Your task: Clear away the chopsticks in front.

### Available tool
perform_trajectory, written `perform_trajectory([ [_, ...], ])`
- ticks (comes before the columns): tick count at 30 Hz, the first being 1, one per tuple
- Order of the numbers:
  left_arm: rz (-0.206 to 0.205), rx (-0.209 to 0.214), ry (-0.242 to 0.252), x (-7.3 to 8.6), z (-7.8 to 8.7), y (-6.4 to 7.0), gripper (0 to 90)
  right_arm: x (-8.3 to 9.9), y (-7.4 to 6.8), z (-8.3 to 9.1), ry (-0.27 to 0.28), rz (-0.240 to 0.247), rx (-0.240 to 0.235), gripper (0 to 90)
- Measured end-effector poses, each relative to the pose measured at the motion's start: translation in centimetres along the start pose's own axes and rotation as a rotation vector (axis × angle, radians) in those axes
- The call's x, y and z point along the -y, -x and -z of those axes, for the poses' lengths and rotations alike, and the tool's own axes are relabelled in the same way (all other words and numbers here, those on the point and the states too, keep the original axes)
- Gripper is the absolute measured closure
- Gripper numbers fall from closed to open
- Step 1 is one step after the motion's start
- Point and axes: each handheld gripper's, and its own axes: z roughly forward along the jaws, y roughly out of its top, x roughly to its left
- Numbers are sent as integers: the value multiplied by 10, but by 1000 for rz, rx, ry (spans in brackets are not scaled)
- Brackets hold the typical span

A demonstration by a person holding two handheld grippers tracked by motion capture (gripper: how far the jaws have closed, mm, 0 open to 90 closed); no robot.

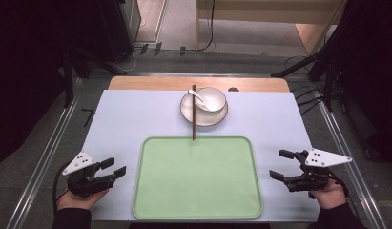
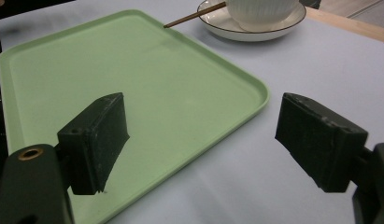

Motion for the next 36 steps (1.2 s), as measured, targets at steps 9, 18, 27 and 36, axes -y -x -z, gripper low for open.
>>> perform_trajectory([
  [9, 89, -14, -82, -7, -6, 1, 410, -1, -1, -3, -5, 11, -14, 177],
  [18, 118, -30, -123, -16, -17, 0, 406, -1, 0, -4, -9, 4, -8, 177],
  [27, 116, -9, -172, -29, -29, 3, 399, -2, 0, -4, 0, -4, -8, 177],
  [36, 79, 4, -189, -58, -38, 12, 398, -2, 1, -6, -5, -3, -10, 177],
])
